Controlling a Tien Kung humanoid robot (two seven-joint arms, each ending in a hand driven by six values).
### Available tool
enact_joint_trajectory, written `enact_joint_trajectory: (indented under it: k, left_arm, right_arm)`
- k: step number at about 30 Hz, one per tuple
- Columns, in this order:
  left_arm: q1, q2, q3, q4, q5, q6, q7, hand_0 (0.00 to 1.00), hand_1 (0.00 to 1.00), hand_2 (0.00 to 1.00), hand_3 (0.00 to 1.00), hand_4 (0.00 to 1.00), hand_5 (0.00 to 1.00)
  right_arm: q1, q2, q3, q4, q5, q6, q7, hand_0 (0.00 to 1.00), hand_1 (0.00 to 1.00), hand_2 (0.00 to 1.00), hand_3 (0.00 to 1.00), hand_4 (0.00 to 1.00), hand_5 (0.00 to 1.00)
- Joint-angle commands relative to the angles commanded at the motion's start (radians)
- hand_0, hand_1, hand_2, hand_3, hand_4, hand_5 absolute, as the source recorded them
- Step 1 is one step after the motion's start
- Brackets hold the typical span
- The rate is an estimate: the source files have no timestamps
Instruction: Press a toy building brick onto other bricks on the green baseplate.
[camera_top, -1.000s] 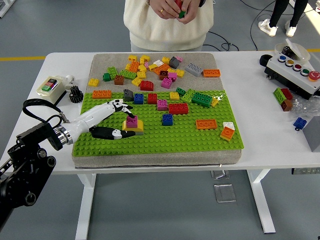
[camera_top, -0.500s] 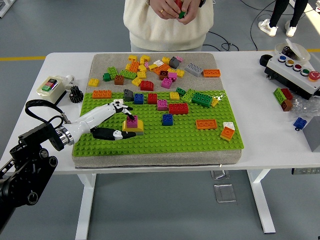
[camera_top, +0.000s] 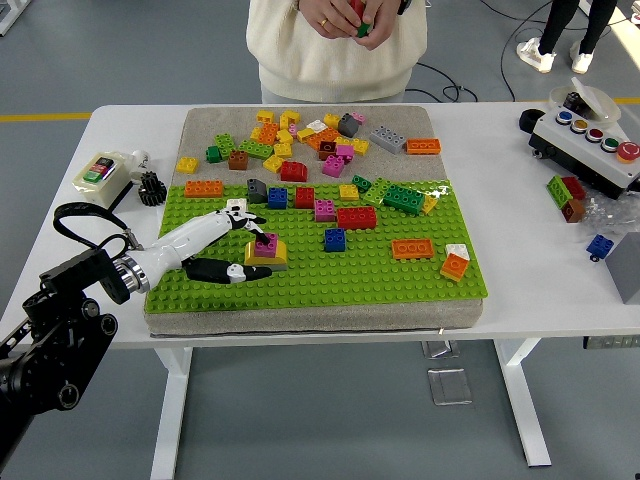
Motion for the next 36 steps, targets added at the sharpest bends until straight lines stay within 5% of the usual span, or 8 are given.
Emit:
enact_joint_trajectory:
  k: [36]
  left_arm:
    - [-0.009,-0.011,-0.014,0.046,0.023,-0.002,0.005,0.998,0.947,0.906,0.65,0.998,0.774]
  right_arm:
    - [0.0,-0.001,0.008,0.0,0.002,-0.002,0.004,0.736,0.656,0.708,0.595,0.919,0.506]
